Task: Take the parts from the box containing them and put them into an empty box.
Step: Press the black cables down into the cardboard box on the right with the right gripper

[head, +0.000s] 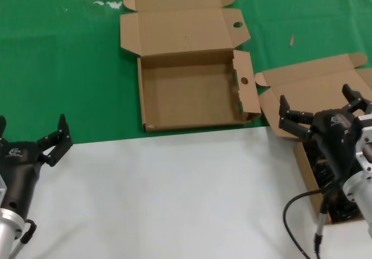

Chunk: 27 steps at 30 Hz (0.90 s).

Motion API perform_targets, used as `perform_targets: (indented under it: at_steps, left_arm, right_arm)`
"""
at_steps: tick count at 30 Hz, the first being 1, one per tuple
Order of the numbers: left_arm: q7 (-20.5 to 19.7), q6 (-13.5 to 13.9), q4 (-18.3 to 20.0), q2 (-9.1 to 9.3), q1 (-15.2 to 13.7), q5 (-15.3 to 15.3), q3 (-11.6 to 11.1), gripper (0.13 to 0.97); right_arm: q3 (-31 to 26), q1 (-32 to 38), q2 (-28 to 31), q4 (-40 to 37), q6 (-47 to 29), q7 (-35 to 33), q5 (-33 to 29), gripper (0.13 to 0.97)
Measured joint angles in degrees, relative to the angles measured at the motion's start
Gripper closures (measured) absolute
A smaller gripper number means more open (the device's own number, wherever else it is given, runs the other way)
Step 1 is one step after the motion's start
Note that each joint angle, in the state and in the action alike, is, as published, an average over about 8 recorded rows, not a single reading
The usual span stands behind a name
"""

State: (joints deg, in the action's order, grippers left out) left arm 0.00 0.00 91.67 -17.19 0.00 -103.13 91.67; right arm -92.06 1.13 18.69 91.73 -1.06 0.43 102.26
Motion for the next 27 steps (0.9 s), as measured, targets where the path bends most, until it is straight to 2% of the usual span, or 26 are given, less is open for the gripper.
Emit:
perform_targets:
  at_steps: [5, 8, 10, 15, 17, 21, 25, 27]
  left_arm:
    - [0.0, 0.0, 0.0, 0.00, 0.0, 0.0, 0.0, 0.333]
    - [0.0, 0.0, 0.0, 0.00, 0.0, 0.0, 0.0, 0.333]
    - [0.0, 0.0, 0.0, 0.00, 0.0, 0.0, 0.0, 0.382]
    - [0.0, 0.0, 0.0, 0.00, 0.0, 0.0, 0.0, 0.504]
    - [0.0, 0.0, 0.0, 0.00, 0.0, 0.0, 0.0, 0.529]
    - [0.0, 0.0, 0.0, 0.00, 0.0, 0.0, 0.0, 0.632]
    - [0.0, 0.0, 0.0, 0.00, 0.0, 0.0, 0.0, 0.735]
    - [0.0, 0.0, 0.0, 0.00, 0.0, 0.0, 0.0, 0.752]
  right_arm:
    - [-2.1, 0.2, 5.4, 1.1, -0.3, 2.0, 0.9, 0.129]
    - [-3.9, 0.4, 11.3, 2.4, -2.5, 5.2, 0.7, 0.129]
    - [-4.3, 0.3, 16.0, 3.5, -5.4, 7.9, 0.0, 0.129]
    - [-2.2, -1.2, 28.7, 5.6, -16.5, 12.6, -0.4, 0.129]
    - [-0.8, -1.9, 33.6, 5.8, -21.5, 12.9, 0.5, 0.129]
    - [0.9, -2.3, 42.7, 4.4, -31.3, 11.7, 3.1, 0.129]
    - [-0.6, 0.8, 49.2, 1.0, -40.8, 9.6, 4.8, 0.129]
    - [-2.7, 4.3, 51.2, -1.4, -45.7, 8.0, 4.6, 0.129]
